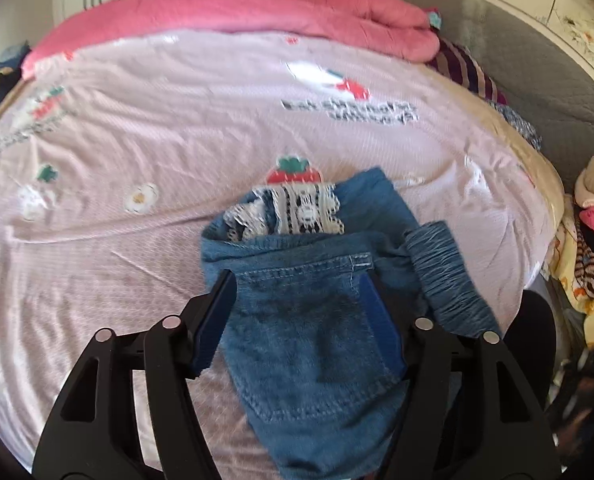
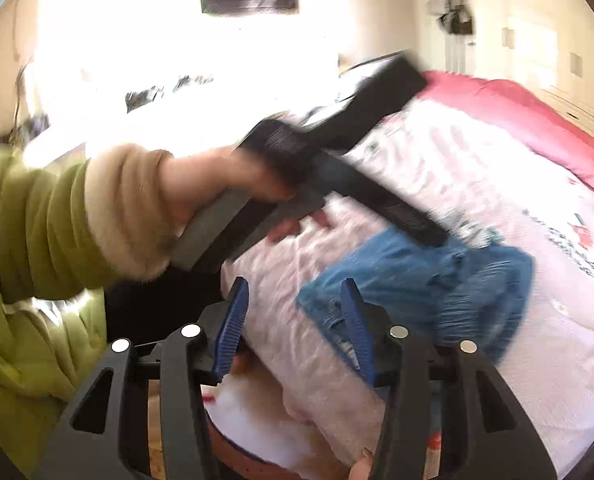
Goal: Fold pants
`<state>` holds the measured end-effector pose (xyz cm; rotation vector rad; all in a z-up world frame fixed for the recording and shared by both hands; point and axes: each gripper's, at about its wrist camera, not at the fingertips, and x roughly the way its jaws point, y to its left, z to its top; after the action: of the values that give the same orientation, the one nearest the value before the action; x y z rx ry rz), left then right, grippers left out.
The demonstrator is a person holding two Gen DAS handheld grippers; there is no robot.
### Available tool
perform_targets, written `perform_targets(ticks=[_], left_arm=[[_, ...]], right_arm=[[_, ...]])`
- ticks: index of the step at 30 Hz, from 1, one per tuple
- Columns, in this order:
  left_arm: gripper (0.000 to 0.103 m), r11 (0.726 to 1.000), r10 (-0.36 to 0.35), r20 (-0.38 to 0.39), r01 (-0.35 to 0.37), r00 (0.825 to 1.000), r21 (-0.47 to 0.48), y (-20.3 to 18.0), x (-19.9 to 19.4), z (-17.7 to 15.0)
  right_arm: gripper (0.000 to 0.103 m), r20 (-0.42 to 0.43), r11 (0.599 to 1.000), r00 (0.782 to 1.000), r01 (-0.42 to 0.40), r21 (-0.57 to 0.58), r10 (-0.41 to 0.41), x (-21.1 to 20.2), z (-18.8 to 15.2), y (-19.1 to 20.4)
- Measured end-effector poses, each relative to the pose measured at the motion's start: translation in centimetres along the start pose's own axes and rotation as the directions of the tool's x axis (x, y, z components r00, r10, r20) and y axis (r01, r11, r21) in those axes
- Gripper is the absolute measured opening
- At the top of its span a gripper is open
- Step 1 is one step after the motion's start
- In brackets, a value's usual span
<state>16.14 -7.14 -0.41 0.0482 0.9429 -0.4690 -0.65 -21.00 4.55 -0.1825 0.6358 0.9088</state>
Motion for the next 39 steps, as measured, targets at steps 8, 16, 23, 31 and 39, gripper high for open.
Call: perform_targets(ticks=[8, 16, 23, 31, 39], left_arm=[[0.072, 0.998, 0.053, 0.089, -0.052, 0.995, -0.018, -0.4, -4.5, -0.9], [0.087, 0.991, 0.132, 0.132, -0.133, 0.982, 0.002, -0.7, -6.5, -2.4], [0.089, 0.989, 0.144, 0.048, -0.144, 0.988, -0.013, 0.3, -3.0, -4.1], [0.089, 0.993, 0.086, -0.011, -0.087, 0.996, -0.081, 2.2, 1.0, -5.5], [0.074, 0.988, -0.036, -0.041, 0.030, 0.998, -0.153, 2.9, 2.5, -5.6]], right_arm=[[0.072, 0.036, 0.984, 0.987, 0.153, 0.096, -0.157, -2.9, 0.7, -2.4], [0.090, 0.057, 0.948, 0.967, 0.231, 0.220, -0.249, -3.5, 0.0, -5.5], [0.093, -0.041, 0.897, 0.962, 0.266, 0.353, -0.269, -1.0, -1.0, -10.3], [0.094, -0.116, 0.830, 0.975, 0.222, 0.512, -0.189, 3.6, -3.2, -15.4], [0.090, -0.146, 0.740, 0.988, 0.128, 0.661, -0.040, 7.6, -5.1, -18.9]])
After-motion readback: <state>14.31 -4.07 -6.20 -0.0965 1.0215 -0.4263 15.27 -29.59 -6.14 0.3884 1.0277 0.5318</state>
